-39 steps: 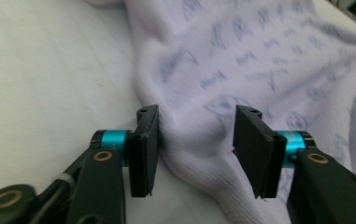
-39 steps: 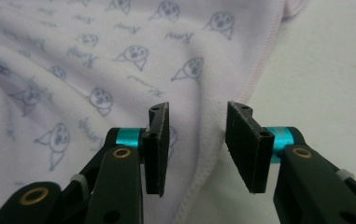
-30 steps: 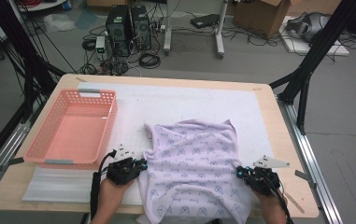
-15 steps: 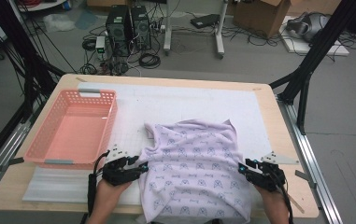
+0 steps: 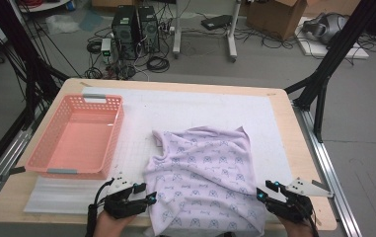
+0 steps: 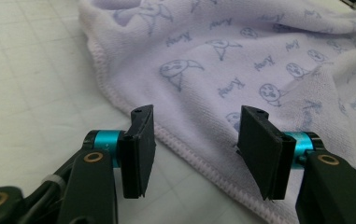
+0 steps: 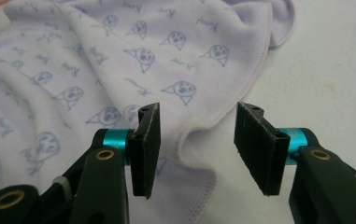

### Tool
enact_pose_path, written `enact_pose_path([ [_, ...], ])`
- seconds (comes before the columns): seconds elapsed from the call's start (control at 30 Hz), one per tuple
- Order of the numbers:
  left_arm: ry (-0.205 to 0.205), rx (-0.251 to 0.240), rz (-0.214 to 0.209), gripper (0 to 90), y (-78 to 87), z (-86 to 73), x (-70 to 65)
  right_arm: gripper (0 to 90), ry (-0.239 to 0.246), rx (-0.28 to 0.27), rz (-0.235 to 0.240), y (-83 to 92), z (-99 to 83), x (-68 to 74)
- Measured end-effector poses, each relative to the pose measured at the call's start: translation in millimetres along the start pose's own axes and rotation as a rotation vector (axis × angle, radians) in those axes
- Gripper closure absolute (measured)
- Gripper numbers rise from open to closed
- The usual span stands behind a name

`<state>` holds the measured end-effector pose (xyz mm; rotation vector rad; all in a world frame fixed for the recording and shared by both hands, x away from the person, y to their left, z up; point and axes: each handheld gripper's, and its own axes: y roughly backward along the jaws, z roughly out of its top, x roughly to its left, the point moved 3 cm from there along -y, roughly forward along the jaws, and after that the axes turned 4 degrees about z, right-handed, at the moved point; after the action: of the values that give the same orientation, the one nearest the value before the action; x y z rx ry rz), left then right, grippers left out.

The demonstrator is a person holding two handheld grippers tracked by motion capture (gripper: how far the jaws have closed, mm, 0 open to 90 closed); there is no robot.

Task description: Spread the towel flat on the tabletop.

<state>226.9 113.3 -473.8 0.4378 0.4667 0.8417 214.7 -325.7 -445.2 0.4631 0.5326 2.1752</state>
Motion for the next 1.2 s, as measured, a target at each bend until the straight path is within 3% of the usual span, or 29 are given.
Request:
enact_pose_path([
  [0.1, -0.033, -0.006, 0.01, 43.6, -5.5, 0.8, -5.9, 50.0, -0.017, 0.021, 0.042, -2.4, -1.6, 1.3],
  [0.17, -0.06, -0.008, 0.03, 43.1, -8.3, 1.2, -9.3, 49.8, -0.026, 0.065, 0.033, -11.1, -5.5, 2.4],
  [0.23, -0.103, -0.006, 0.088, 50.6, -9.5, 1.3, -11.8, 52.2, -0.012, 0.111, 0.022, -21.3, -8.7, 2.7],
  [0.3, -0.133, -0.011, 0.138, 65.5, -9.4, 0.8, -11.6, 63.2, 0.015, 0.157, -0.005, -29.8, -11.2, 3.7],
  [0.37, -0.106, -0.015, 0.135, 74.4, -9.5, 2.0, -8.8, 77.6, 0.021, 0.15, -0.012, -31.4, -9.6, 3.4],
  [0.4, -0.09, -0.015, 0.126, 81.1, -10.4, 2.7, -7.8, 81.4, 0.028, 0.15, -0.012, -32.0, -8.6, 2.7],
  [0.47, -0.069, -0.009, 0.126, 83.7, -12.1, 6.3, -5.0, 84.0, 0.034, 0.14, -0.022, -34.0, -6.3, 0.5],
  [0.57, -0.008, -0.027, 0.099, 83.9, -9.4, 14.8, 4.2, 84.9, 0.045, 0.111, -0.055, -35.2, -0.4, -3.5],
  [0.63, 0.023, -0.046, 0.106, 83.9, -8.8, 21.4, 11.2, 85.1, 0.031, 0.095, -0.066, -37.3, 3.6, -8.4],
  [0.77, 0.058, -0.035, 0.113, 83.8, -19.1, 30.1, 21.7, 84.9, 0.019, 0.082, -0.091, -46.0, 10.1, -15.2],
  [0.83, 0.082, -0.03, 0.101, 78.2, -21.7, 29.4, 24.4, 81.9, 0.011, 0.075, -0.095, -48.1, 12.0, -15.8],
  [0.93, 0.092, -0.029, 0.083, 61.7, -16.3, 23.6, 25.8, 70.4, -0.011, 0.044, -0.098, -41.9, 11.2, -17.0],
  [1.1, 0.076, -0.029, 0.058, 54.2, 1.4, 11.7, 22.5, 63.3, -0.045, 0.013, -0.084, -18.7, 2.7, -16.8],
  [1.2, 0.074, -0.031, 0.042, 52.6, 8.1, 4.8, 16.9, 60.8, -0.054, 0.022, -0.054, -8.7, -6.4, -12.4],
])
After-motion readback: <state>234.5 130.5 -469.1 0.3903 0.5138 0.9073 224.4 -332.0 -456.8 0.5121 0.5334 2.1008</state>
